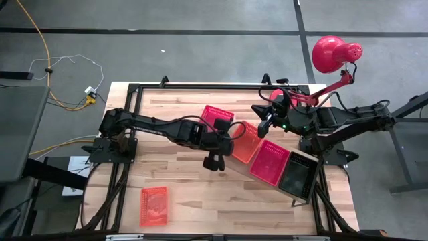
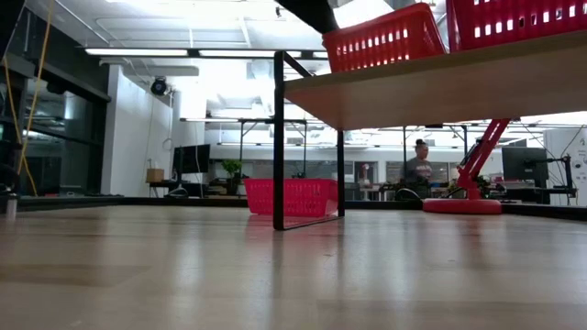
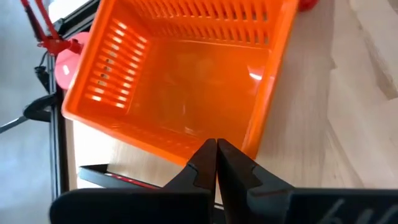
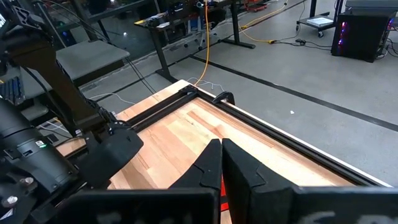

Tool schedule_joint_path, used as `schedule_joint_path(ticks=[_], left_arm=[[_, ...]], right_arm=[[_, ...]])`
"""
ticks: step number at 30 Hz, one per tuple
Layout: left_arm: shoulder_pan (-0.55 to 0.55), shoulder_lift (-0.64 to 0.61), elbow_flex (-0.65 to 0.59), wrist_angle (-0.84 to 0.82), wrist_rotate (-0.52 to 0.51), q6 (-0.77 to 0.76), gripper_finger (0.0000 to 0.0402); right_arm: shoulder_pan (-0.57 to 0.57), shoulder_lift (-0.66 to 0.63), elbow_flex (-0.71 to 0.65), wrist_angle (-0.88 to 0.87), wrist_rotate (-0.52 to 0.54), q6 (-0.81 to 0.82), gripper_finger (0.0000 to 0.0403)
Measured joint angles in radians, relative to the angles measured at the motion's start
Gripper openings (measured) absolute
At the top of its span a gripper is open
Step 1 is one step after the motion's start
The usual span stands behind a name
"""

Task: Stack baskets on shelf by color
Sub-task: Stack the top orange bin on the orange bin on the shelf

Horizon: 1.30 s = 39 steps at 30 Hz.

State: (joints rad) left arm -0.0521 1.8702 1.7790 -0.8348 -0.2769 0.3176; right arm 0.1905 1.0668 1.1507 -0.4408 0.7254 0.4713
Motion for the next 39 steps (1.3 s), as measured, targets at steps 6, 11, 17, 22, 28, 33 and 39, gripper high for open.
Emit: schedule_joint_path(ticks=[6,11,17,22,28,33,39], left_arm=[[-0.002,0.000,0.000,-0.005,0.004,0.000,0.0000],[-0.003,0.000,0.000,-0.040,0.008,0.000,0.0000],[-0.016,-0.004,0.000,-0.044,0.007,0.000,0.0000],[-0.028,-0.005,0.000,-0.044,0.007,0.004,0.0000],[-0.048,-0.005,0.000,-0.044,0.005,0.044,0.0000],[-0.066,-0.006,0.000,-0.044,0.005,0.071,0.0000],[-0.089,-0.019,0.001,-0.042,0.005,0.087,0.0000]], right_arm=[[0.000,0.000,0.000,0.000,0.000,0.000,0.0000],[0.000,0.000,0.000,0.000,0.000,0.000,0.0000],[0.000,0.000,0.000,-0.004,0.000,0.000,0.0000],[0.000,0.000,0.000,-0.004,0.000,0.000,0.0000],[0.000,0.000,0.000,-0.004,0.000,0.000,0.0000],[0.000,0.000,0.000,-0.004,0.000,0.000,0.0000],[0.000,0.000,0.000,-0.004,0.000,0.001,0.0000]])
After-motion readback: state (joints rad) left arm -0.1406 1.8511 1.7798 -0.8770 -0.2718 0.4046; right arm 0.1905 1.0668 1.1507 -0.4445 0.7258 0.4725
